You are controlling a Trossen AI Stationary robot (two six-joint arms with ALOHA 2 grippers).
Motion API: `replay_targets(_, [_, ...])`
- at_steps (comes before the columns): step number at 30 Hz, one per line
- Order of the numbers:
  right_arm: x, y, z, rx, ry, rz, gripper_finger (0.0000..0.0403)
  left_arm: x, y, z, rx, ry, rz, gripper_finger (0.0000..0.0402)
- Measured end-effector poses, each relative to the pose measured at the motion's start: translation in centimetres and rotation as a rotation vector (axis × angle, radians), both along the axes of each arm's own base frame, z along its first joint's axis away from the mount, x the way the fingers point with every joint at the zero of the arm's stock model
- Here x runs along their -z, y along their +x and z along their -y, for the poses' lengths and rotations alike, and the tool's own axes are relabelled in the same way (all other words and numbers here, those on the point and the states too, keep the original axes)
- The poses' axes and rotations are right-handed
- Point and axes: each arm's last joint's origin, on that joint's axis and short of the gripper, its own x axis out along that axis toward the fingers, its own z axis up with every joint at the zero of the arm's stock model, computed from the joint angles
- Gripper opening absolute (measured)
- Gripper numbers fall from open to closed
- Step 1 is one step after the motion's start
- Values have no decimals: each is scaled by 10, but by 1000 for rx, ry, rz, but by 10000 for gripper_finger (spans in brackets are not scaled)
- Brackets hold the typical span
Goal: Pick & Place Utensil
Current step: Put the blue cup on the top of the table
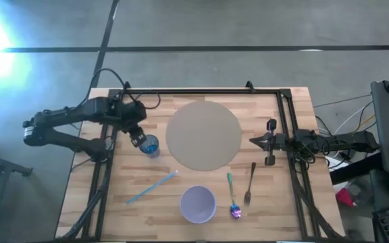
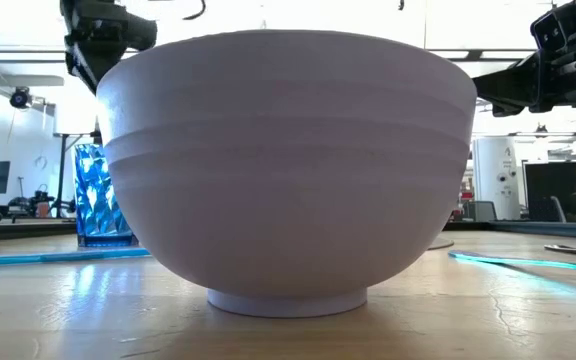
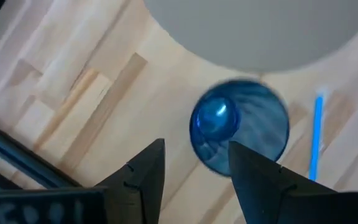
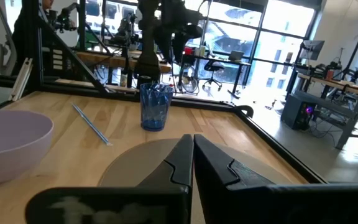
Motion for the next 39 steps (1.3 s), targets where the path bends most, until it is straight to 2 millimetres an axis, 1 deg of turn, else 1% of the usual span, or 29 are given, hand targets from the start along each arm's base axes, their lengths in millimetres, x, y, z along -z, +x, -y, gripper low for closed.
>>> replay_targets(4, [0, 0, 0, 0, 0, 0, 8, 16, 0, 1, 144, 6, -51, 167])
replay_targets(10, [0, 0, 0, 0, 0, 0, 8, 35, 6, 3, 235, -63, 10, 167])
replay_targets(12, [0, 0, 0, 0, 0, 0, 8, 38, 8, 3, 233, -75, 25, 167])
replay_targets(17, [0, 0, 0, 0, 0, 0, 8, 48, 6, 3, 204, -93, 1, 168])
replay_targets(22, [0, 0, 0, 0, 0, 0, 8, 50, 8, 0, 156, -38, -24, 168])
replay_targets(26, [0, 0, 0, 0, 0, 0, 8, 53, 11, -1, 134, -45, -44, 168])
replay_targets(33, [0, 0, 0, 0, 0, 0, 8, 71, 19, -3, 130, -57, -106, 168])
replay_targets(39, [0, 0, 0, 0, 0, 0, 8, 82, 21, -3, 121, -67, -131, 167])
